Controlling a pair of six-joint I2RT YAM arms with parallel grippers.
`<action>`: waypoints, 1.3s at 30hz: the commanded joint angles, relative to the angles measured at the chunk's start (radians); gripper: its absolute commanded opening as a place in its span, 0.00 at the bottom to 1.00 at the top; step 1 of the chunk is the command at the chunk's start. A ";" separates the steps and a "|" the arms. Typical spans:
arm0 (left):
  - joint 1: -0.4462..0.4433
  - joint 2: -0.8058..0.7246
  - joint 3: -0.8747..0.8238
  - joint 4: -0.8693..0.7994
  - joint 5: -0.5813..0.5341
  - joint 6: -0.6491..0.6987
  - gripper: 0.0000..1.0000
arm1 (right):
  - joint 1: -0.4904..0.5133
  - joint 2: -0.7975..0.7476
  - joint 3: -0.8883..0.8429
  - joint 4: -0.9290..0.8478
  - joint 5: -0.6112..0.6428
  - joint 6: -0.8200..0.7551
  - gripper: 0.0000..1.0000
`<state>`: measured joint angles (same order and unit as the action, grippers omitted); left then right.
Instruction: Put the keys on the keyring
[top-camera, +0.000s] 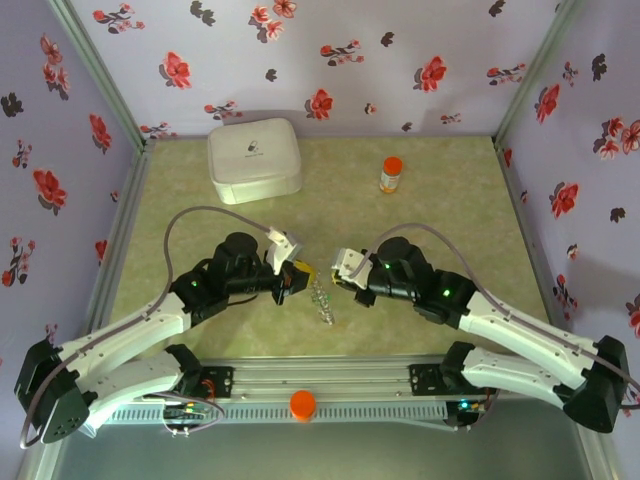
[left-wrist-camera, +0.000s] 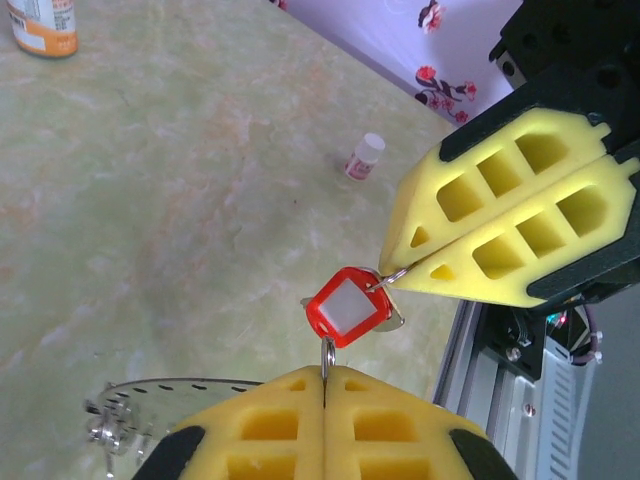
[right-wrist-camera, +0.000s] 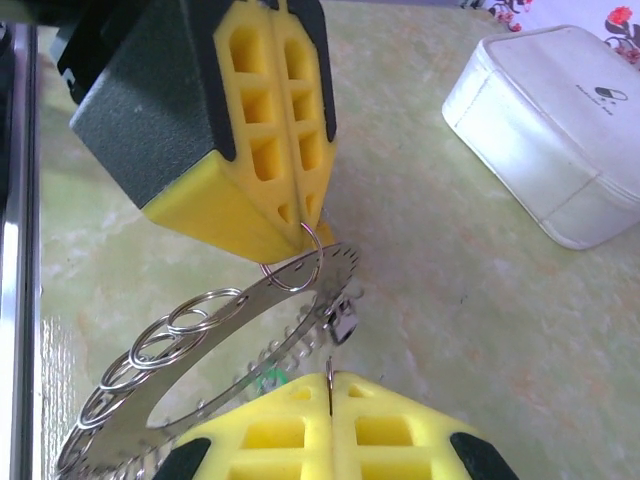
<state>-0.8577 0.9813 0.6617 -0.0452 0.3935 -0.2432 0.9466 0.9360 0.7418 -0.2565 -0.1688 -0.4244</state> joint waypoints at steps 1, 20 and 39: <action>-0.006 -0.012 0.049 -0.019 0.011 0.038 0.00 | 0.011 -0.002 0.031 0.007 -0.023 -0.076 0.00; -0.061 -0.012 0.011 0.031 -0.076 0.280 0.00 | 0.115 -0.036 -0.048 0.120 0.158 -0.326 0.00; -0.066 0.029 0.047 0.012 -0.072 0.255 0.00 | 0.127 0.003 -0.048 0.133 0.172 -0.346 0.00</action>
<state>-0.9184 1.0035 0.6666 -0.0391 0.3210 0.0109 1.0630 0.9344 0.7010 -0.1368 -0.0200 -0.7525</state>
